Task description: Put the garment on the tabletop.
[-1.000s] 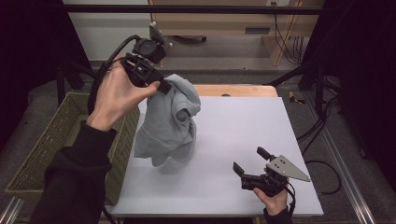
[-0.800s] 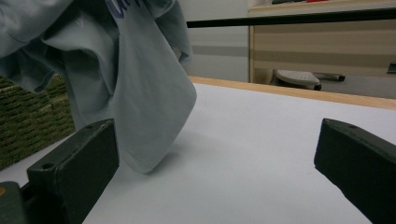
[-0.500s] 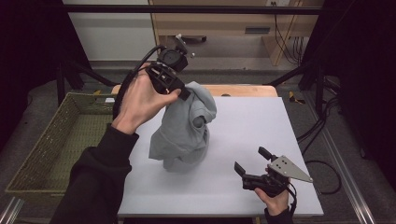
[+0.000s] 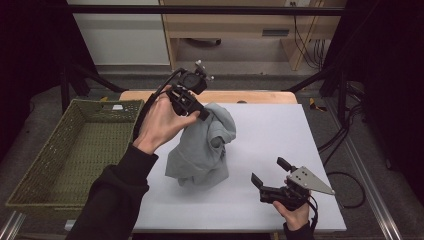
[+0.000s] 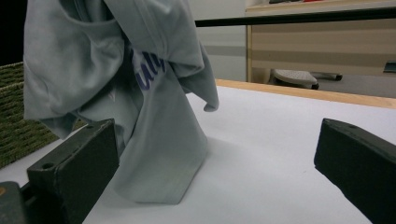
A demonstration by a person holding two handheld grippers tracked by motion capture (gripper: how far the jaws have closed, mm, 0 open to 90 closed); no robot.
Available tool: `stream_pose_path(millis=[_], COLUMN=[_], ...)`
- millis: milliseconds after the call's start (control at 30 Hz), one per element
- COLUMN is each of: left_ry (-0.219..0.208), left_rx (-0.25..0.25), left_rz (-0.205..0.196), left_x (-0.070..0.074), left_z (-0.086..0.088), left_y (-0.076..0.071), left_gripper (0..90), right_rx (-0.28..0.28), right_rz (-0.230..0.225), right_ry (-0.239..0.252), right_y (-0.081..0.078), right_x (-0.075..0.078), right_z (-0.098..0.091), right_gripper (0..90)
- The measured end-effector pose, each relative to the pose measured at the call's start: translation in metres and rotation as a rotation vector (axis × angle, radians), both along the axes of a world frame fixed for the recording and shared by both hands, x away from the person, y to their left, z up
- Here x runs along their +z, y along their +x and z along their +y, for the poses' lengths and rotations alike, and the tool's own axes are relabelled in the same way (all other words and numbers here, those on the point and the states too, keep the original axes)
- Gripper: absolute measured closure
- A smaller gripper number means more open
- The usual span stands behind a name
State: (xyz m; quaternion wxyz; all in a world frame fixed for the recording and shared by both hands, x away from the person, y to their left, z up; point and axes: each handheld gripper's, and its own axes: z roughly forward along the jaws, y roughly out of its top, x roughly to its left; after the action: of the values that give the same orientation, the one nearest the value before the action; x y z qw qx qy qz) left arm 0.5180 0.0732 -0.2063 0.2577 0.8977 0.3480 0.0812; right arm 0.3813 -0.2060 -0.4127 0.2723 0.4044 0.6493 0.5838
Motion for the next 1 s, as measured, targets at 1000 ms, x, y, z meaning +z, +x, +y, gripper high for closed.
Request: stream_pose_path(millis=[1000], left_ry=[-0.028], left_rx=[-0.076], left_rz=[0.071], left_x=[-0.09], left_z=[-0.009], left_y=[0.004], left_gripper=[83.9], right_rx=[-0.012], right_rz=[0.006], right_ry=[-0.001], right_y=[0.0], right_x=[0.0], right_z=[-0.001], right_gripper=[0.3])
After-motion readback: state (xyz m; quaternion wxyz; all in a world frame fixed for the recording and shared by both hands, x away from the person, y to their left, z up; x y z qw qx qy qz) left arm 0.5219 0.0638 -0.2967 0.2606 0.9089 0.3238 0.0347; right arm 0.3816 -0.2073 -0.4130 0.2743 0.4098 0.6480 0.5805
